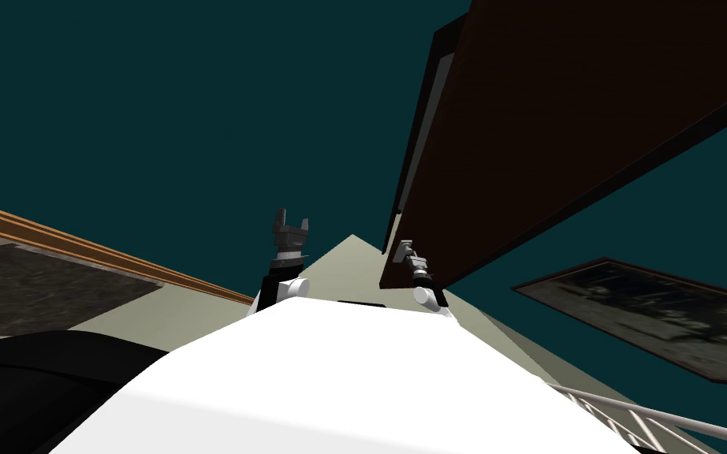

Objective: Pull the door open

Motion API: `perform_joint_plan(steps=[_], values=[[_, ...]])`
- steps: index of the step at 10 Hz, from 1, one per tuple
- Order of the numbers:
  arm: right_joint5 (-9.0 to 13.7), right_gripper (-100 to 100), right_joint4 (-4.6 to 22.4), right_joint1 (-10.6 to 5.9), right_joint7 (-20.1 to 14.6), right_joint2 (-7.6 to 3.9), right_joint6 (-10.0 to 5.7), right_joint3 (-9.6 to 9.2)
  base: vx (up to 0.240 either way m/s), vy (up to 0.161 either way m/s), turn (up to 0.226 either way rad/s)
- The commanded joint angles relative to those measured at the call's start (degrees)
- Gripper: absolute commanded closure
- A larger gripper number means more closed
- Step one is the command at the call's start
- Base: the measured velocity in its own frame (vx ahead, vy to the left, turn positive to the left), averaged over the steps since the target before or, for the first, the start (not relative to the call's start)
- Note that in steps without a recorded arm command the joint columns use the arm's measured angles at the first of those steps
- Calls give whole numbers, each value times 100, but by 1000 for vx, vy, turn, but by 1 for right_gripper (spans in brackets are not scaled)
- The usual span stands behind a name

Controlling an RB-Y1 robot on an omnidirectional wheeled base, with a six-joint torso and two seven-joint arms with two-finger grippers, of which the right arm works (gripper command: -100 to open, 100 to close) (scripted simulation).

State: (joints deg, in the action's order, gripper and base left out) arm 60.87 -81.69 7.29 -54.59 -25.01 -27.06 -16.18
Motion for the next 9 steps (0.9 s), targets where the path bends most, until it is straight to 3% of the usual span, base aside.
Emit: perform_joint_plan(steps=[1, 2, 3, 5, 6, 9], values=[[-31, -100, -28, -5, -48, 46, 72, -171, -22, -27, -9], [-18, -100, 21, -2, -58, -32, -32, -41, -2, -33, -47], [89, -100, 145, 0, -179, -95, -26, 85, 69, 60, 58], [109, -100, 158, 64, -149, -126, -49, 158, 80, 57, 8], [109, 100, 158, 64, -149, -126, -49, 158, -4, -20, 13], [109, 100, 158, 64, -149, -126, -49, 158, -11, -4, 6]])
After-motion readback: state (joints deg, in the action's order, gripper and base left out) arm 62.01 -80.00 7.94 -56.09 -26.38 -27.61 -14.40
